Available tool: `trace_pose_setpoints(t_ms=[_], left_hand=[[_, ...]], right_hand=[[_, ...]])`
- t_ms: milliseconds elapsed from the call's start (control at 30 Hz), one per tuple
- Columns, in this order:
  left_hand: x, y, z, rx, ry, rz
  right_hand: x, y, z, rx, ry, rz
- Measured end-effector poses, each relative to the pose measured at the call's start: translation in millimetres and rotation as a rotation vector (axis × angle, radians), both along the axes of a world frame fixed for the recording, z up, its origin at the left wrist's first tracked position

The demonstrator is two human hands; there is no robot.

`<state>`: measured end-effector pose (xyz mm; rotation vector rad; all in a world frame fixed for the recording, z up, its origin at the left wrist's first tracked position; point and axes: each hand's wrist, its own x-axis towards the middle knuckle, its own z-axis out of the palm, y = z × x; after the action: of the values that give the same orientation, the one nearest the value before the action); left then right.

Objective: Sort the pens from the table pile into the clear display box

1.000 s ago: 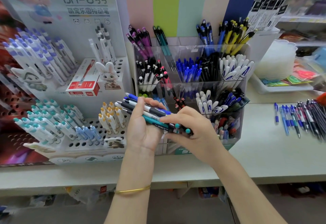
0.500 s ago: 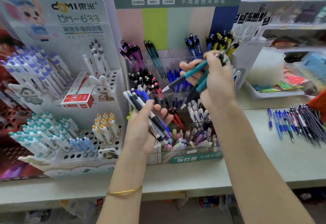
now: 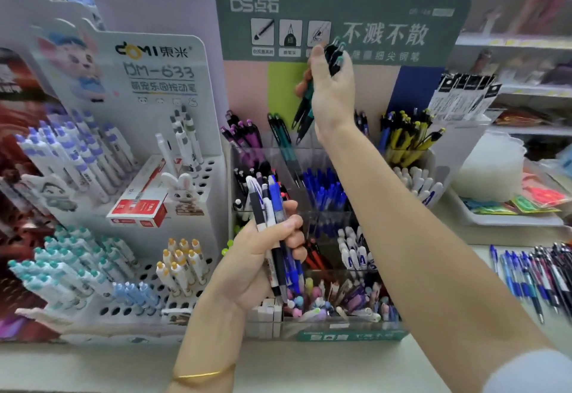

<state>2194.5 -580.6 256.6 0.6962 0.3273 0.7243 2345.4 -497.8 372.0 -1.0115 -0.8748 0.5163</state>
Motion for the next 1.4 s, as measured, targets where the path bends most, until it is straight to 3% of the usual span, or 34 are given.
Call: trace_pose_setpoints(t_ms=[200, 333, 400, 700, 900, 1067, 1233, 1400], left_hand=[[-8, 16, 2, 0.012, 0.011, -0.078], [-13, 18, 7, 0.012, 0.029, -0.076], [-18, 19, 9, 0.018, 0.054, -0.085], [-32, 19, 4, 0.046, 0.078, -0.087], [-38, 12, 0, 0.053, 0.091, -0.100], [-37, 3, -3, 0.026, 0.105, -0.082], [-39, -1, 1, 0.061, 0.135, -0.063], [-41, -2, 3, 0.084, 0.157, -0.049]], right_hand=[[-9, 6, -39, -0.271, -0.424, -0.049], [-8, 4, -45, -0.560, -0.995, -0.322], [-8, 2, -43, -0.634, -1.075, -0.290], [-5, -4, -31, -0.635, -0.993, -0.158], [-3, -20, -38, -0.526, -0.906, -0.156], [-1, -20, -42, -0.554, -1.020, -0.182], [-2, -20, -40, -0.491, -0.814, -0.237], [-9, -25, -42, -0.416, -0.839, -0.272]])
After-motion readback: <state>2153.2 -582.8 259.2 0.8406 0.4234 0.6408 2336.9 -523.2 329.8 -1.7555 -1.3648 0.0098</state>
